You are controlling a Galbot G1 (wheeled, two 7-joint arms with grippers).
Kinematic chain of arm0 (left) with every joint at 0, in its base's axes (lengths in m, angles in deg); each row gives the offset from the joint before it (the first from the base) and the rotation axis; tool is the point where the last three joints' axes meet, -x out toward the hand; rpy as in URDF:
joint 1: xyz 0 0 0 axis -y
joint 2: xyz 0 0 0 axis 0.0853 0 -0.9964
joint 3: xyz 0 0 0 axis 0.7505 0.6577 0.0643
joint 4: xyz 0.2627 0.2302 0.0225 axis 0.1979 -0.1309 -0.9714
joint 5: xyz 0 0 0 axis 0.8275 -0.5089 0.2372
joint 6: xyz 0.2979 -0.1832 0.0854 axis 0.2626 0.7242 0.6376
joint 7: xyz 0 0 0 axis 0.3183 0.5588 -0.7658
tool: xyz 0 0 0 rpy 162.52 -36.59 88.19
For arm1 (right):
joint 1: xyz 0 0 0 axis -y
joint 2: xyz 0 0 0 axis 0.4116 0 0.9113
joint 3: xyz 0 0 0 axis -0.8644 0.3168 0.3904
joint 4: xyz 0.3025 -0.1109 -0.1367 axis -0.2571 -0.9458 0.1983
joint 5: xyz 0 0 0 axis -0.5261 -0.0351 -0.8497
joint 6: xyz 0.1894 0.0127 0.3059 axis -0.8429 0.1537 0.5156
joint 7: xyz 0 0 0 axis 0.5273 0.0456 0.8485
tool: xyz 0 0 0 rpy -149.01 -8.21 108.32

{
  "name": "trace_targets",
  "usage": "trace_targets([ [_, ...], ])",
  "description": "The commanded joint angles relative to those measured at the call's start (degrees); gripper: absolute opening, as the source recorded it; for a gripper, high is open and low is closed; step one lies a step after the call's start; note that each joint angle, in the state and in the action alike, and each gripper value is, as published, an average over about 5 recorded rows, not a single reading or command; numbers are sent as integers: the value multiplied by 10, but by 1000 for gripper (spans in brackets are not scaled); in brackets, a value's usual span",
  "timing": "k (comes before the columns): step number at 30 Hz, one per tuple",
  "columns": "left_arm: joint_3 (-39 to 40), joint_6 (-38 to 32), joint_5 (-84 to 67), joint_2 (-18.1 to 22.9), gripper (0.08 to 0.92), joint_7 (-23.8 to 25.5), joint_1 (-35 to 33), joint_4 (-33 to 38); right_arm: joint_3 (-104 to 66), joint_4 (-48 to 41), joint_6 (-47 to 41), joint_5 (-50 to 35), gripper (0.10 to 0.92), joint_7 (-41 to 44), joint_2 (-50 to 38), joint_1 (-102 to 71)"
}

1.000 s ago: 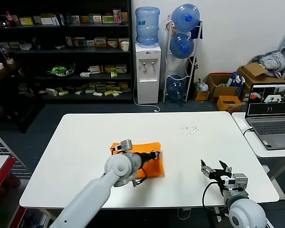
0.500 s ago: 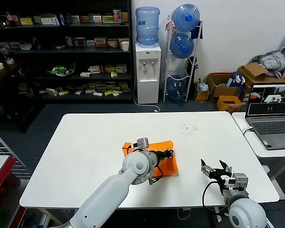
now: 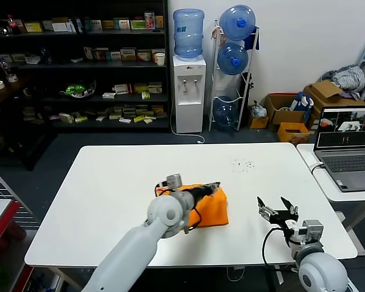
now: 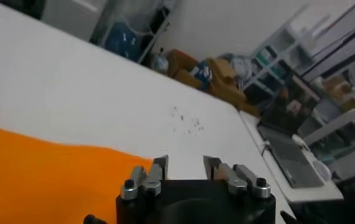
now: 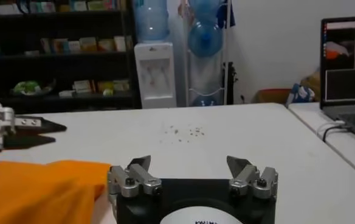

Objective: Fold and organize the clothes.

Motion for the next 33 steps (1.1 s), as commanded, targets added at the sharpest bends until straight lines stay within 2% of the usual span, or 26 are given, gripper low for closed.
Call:
trace_targets([
  [1,-291,-253,360,-153,518,282,-314,166,-91,-32,116,33,823,158,-9,-30],
  [3,-368,-307,390,-146,579,310,-392,174,-114,-36,143,43,823,173,5,-47],
  [6,-462,-368,417,-109,666,337,-475,187,-145,-40,182,62,823,189,38,-72],
  [9,-525,-404,437,-70,751,354,-517,201,-165,-42,214,88,823,200,71,-92],
  [12,-560,-414,437,-61,807,362,-533,206,-178,-42,236,110,823,207,91,-108],
  [16,-561,-406,422,-84,821,365,-545,207,-191,-47,246,124,823,211,98,-117],
  [21,-517,-407,421,-106,823,356,-553,206,-197,-50,249,126,823,207,100,-116],
  [33,-494,-411,432,-82,823,350,-536,202,-196,-58,264,146,823,199,119,-119],
])
